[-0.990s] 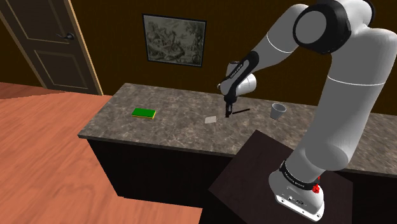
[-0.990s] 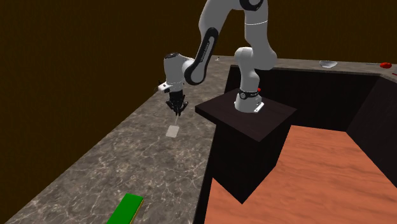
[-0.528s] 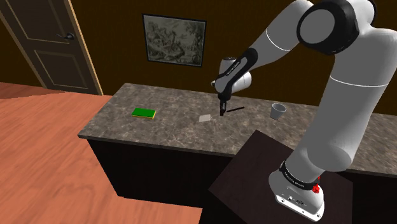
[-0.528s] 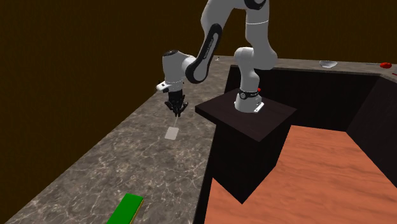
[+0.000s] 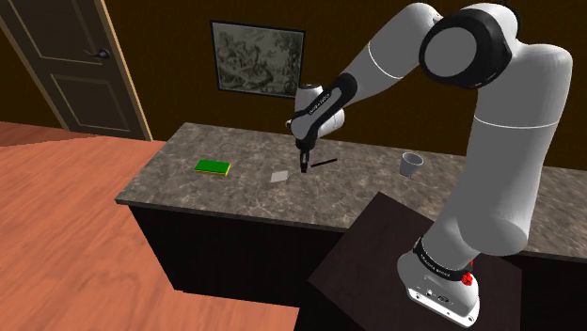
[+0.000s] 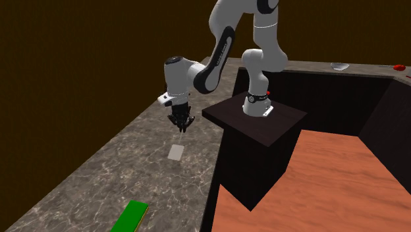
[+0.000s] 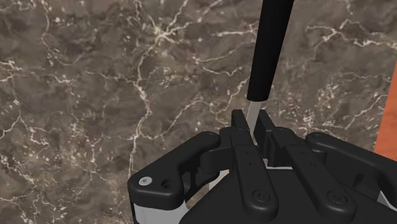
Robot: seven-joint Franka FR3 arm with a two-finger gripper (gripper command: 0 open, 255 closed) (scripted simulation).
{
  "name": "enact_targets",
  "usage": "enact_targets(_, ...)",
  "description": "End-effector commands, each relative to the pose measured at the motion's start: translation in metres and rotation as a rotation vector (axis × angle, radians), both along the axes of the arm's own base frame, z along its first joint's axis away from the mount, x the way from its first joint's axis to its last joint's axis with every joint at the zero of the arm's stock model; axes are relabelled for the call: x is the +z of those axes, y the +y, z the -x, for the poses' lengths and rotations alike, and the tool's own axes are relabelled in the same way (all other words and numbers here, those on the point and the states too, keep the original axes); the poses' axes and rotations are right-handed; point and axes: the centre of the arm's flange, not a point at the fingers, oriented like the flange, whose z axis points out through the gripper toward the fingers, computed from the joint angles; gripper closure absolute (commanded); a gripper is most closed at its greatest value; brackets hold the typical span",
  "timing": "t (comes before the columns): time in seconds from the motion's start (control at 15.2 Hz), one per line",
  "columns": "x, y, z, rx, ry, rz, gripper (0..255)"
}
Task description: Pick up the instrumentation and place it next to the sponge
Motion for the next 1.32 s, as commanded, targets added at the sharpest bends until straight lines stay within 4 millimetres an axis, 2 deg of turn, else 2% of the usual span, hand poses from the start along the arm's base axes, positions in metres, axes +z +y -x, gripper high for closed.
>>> enact_targets(0.0, -0.001, 0.019, -0.017, -0.002, 0.001, 0.000, 255)
enact_targets(1.25, 0.000, 0.216, -0.172, -0.002, 0.001, 0.000, 255)
